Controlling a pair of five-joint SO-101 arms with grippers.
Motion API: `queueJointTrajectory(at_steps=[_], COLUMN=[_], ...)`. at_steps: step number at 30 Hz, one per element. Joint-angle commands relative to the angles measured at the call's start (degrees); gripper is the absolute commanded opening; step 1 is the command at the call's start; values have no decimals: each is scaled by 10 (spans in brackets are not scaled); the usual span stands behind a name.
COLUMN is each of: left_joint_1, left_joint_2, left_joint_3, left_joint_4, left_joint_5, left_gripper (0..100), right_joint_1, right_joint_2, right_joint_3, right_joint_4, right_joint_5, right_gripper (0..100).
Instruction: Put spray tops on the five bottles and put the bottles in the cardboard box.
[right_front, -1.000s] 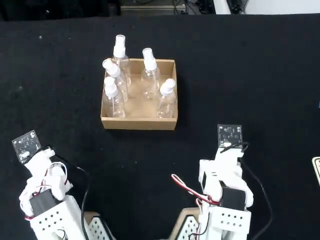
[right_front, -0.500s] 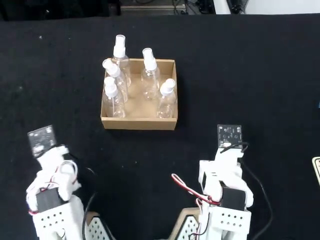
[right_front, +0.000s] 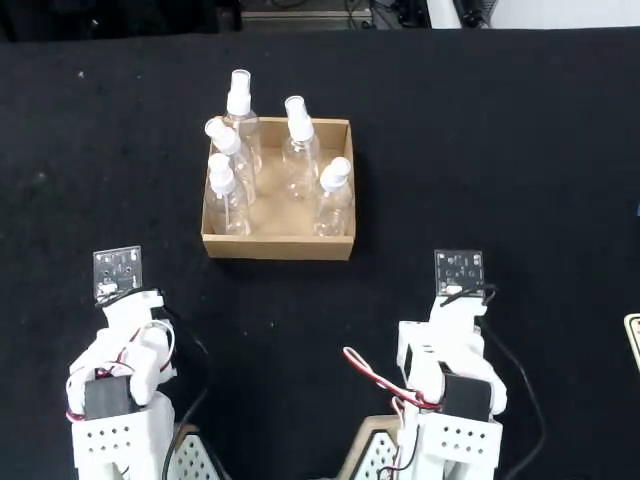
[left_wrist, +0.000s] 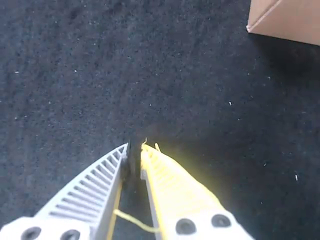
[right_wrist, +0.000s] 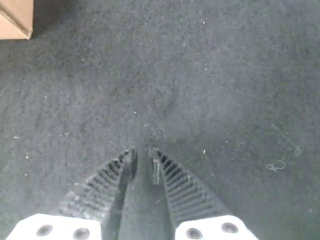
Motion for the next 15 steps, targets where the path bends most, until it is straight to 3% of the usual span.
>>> queueJointTrajectory(at_steps=[1,15], left_joint_1=[-8,-6], left_joint_2=[-13,-11], left_joint_3=[9,9], left_joint_4=[12,12], left_joint_5=[-4,-4], left_gripper=[30,30], right_joint_1=[-6,-8], right_joint_2=[-57,-57], right_joint_3=[-3,-3], right_joint_4=[5,5], right_joint_5=[0,-1], right_gripper=[11,11])
